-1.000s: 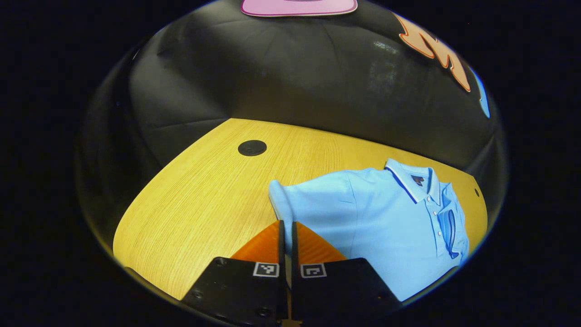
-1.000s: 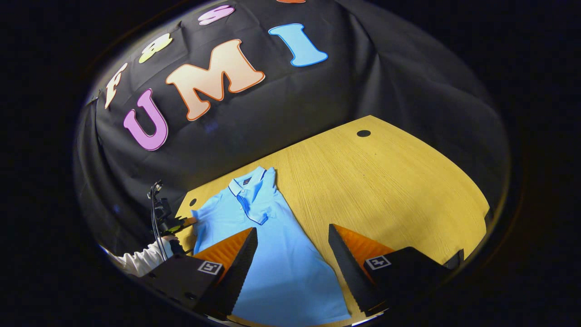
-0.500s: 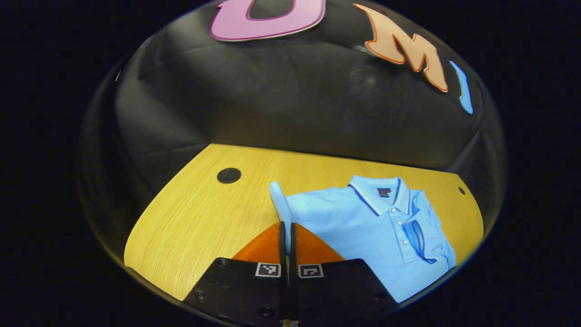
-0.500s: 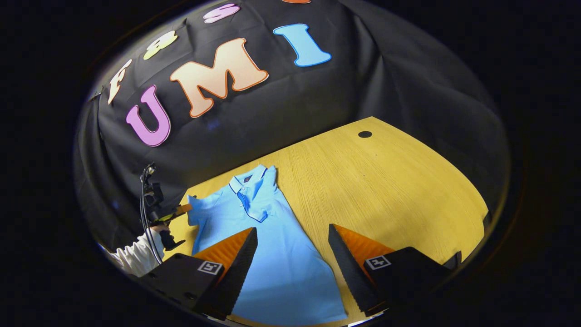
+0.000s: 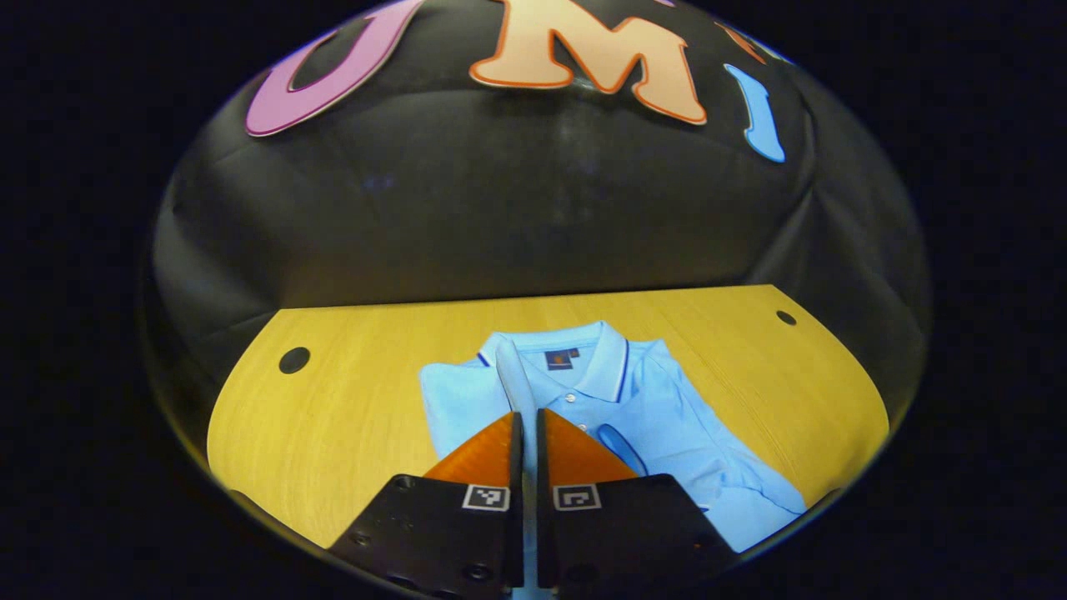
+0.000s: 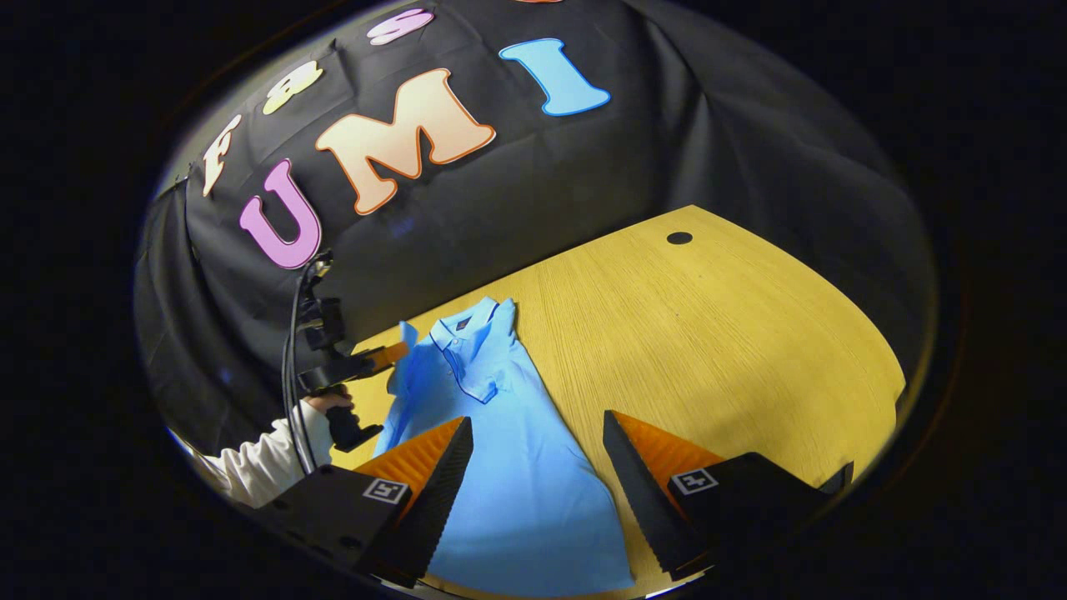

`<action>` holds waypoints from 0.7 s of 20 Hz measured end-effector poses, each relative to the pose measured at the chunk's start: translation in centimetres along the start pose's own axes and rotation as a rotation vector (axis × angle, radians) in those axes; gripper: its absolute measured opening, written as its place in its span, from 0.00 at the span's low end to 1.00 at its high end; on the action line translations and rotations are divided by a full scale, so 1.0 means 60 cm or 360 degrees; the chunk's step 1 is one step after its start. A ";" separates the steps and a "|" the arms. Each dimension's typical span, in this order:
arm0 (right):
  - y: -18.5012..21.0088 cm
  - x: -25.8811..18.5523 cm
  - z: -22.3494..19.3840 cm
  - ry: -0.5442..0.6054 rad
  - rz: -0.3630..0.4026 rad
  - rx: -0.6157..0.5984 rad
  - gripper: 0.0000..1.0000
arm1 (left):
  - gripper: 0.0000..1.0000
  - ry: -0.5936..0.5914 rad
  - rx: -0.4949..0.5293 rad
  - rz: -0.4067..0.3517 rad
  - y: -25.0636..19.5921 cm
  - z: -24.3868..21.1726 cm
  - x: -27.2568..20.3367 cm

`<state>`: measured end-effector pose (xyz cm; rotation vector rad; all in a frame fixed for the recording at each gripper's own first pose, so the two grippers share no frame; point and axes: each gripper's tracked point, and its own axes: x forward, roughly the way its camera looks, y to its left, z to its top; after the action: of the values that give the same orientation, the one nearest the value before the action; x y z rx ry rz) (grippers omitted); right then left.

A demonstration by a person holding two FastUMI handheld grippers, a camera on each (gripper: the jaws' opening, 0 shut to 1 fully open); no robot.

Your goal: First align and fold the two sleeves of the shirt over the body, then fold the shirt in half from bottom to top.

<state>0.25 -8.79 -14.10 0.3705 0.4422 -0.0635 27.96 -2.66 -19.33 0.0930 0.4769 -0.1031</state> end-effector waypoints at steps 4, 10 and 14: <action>-0.020 0.002 -0.002 0.0027 0.0029 -0.0029 0.98 | 0.72 0.0011 -0.0006 -0.0036 -0.044 -0.021 -0.019; -0.029 -0.001 -0.031 0.0095 0.0110 -0.0113 0.98 | 0.97 -0.0038 -0.0071 0.0090 -0.022 -0.055 -0.118; -0.021 -0.026 -0.084 0.0136 0.0148 -0.0213 0.98 | 0.98 -0.0089 -0.0102 0.0174 0.009 -0.090 -0.229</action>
<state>-3.39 -8.14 -18.07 0.2620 0.5104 0.0727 13.47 -0.48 -17.71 0.0528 0.4179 0.0166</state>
